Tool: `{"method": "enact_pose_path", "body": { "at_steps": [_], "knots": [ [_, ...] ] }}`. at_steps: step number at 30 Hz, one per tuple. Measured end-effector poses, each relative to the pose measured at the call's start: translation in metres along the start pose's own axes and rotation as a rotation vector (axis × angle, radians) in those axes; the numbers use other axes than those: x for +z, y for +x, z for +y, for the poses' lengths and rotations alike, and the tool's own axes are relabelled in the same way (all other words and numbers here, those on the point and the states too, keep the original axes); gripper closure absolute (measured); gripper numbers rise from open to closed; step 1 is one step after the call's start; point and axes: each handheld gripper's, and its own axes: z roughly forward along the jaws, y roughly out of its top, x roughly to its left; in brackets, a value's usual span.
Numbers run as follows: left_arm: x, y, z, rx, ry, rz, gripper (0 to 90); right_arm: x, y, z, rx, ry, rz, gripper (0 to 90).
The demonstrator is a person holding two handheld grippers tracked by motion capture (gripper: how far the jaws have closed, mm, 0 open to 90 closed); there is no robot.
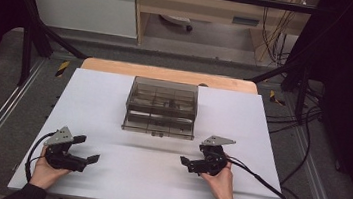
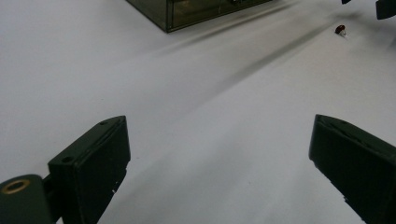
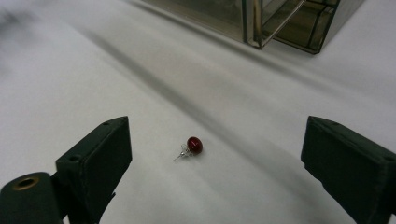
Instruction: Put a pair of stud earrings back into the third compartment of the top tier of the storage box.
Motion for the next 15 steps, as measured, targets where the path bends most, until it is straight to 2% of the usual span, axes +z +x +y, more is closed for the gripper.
{"method": "enact_pose_path", "body": {
  "at_steps": [14, 15],
  "knots": [
    [0.0001, -0.0001, -0.0001, 0.002, 0.001, -0.001, 5.6, 0.0065, 0.0002, 0.0003, -0.034, 0.007, 0.029, 38.8],
    [0.0001, -0.0002, -0.0001, 0.002, 0.000, -0.001, 5.6, 0.0065, 0.0002, 0.0003, -0.034, 0.007, 0.029, 38.8]
  ]
}}
